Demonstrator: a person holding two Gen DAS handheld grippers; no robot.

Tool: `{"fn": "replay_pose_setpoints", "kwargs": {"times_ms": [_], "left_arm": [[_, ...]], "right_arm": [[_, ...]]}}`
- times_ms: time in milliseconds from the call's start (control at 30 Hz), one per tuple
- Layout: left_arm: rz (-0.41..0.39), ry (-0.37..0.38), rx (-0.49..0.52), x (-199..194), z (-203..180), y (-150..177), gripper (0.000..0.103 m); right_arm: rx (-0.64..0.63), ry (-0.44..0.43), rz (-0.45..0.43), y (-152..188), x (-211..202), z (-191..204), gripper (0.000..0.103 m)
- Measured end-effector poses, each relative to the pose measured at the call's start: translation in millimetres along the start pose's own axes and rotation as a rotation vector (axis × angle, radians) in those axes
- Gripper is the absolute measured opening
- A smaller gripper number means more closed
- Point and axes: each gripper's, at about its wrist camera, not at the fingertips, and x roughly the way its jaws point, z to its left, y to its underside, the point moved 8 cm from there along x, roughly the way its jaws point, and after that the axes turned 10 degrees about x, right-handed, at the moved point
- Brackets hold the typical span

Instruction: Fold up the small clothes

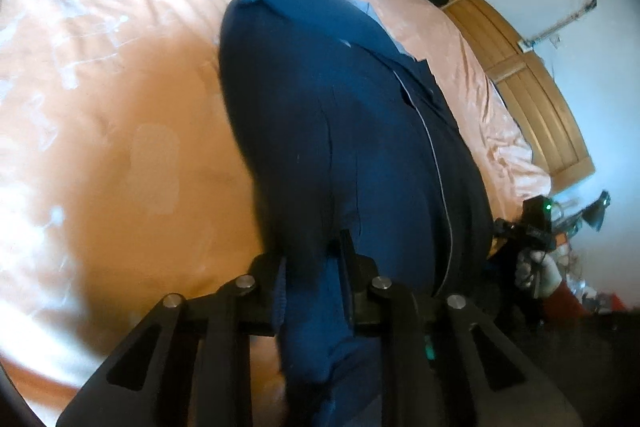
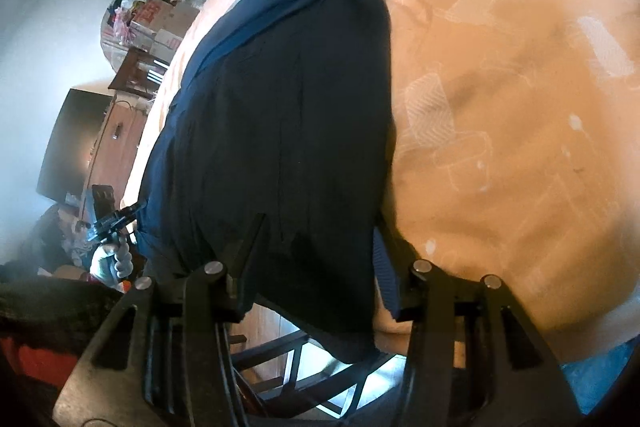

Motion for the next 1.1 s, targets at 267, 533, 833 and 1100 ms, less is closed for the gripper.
{"fn": "replay_pose_setpoints", "kwargs": {"times_ms": [267,533,833,1100], "left_arm": [[-0.021,-0.015,0.016,6.3,-0.2,-2.5,0.02],[0.086,-0.053,0.031,5.8,-9.7,1.3,0.021],[-0.089,0.312,0.034,-128.3,-94.0,55.6,0.042],[-0.151,0.002,-0.069,-78.7,-9.9,9.2,0.05]], "right_arm": [[-0.03,-0.009,0.011,11.0,-8.7,-2.0,0.05],[-0.011,0.003,0.013,15.1,-17.6,-0.2,0.056],[-0.041,0.012,-0.018,27.9,-62.1,12.6,0.059],[-0.034,-0.022,-0.041,-7.6,-36.7,19.2,0.06]]}}
